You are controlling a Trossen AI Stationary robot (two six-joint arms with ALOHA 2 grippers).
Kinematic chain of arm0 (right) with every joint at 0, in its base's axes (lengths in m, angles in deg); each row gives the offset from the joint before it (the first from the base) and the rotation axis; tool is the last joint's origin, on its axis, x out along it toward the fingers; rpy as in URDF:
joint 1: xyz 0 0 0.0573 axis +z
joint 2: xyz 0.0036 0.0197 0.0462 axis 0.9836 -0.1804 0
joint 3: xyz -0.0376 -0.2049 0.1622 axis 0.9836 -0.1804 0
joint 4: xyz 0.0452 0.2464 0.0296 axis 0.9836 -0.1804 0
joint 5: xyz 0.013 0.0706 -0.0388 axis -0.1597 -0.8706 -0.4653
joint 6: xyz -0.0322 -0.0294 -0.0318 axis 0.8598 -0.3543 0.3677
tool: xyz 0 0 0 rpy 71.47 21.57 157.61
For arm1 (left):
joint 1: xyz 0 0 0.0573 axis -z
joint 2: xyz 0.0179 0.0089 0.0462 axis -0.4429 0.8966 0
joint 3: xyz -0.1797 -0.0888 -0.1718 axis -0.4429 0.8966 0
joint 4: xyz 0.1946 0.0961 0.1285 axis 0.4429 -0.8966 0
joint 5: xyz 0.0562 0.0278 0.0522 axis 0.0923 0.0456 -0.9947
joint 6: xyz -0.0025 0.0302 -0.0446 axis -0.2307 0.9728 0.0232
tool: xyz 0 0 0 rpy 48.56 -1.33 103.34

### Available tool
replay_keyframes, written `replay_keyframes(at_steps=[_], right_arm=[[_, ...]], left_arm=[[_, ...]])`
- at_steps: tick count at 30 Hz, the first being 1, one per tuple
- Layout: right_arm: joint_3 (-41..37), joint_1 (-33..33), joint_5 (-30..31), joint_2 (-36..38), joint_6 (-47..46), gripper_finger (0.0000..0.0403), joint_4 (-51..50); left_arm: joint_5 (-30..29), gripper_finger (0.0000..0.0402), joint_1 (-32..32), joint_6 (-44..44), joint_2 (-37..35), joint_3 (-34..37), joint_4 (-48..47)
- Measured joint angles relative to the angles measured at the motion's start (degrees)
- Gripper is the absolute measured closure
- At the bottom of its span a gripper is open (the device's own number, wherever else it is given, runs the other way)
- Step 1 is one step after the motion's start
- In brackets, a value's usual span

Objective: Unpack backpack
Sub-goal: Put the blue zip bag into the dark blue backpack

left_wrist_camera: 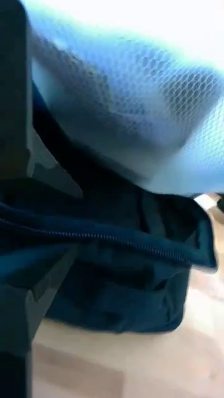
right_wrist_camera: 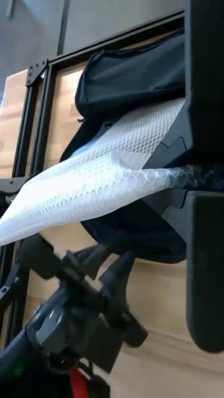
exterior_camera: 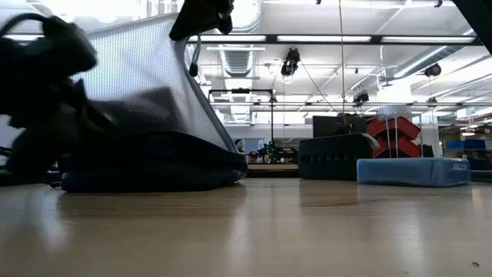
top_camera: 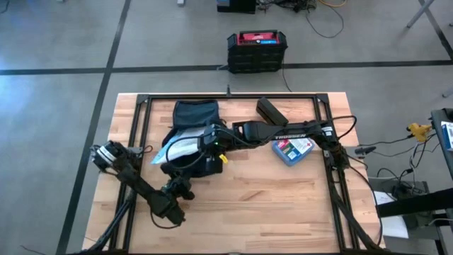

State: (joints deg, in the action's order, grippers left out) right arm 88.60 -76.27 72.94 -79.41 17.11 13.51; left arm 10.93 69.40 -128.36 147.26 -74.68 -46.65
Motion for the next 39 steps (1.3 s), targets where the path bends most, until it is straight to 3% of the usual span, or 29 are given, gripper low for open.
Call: replay_keyframes(at_steps=[7,12,21,26,31,39], right_arm=[[-0.06,-0.26,-0.04,0.0,1.08,0.0403,0.02],[-0.22,-0.26,-0.22,0.0,1.44,0.0403,-0.04],[-0.44,-0.26,-0.22,-0.02,1.11,0.0403,-1.33],[-0.5,-0.26,-0.31,-0.02,0.93,0.0403,-1.68],[-0.63,-0.26,-0.45,-0.02,0.85,0.0403,-1.62],[-0.68,-0.26,-1.95,-0.02,0.76,0.0403,-1.6]], left_arm=[[6.48,0.0232,-0.26,5.82,-9.14,0.32,3.08],[8.76,0.0202,-1.32,18.43,-16.45,2.56,11.94],[18.34,0.017,-8.76,29.44,-25.34,11.62,28.03],[18.99,0.0175,-10.57,35.3,-27.45,16.29,37.46],[18.74,0.0192,-10.68,35.68,-27.9,17.97,39.73],[19.34,0.0215,-11.43,38.4,-23.83,22.15,49.18]])
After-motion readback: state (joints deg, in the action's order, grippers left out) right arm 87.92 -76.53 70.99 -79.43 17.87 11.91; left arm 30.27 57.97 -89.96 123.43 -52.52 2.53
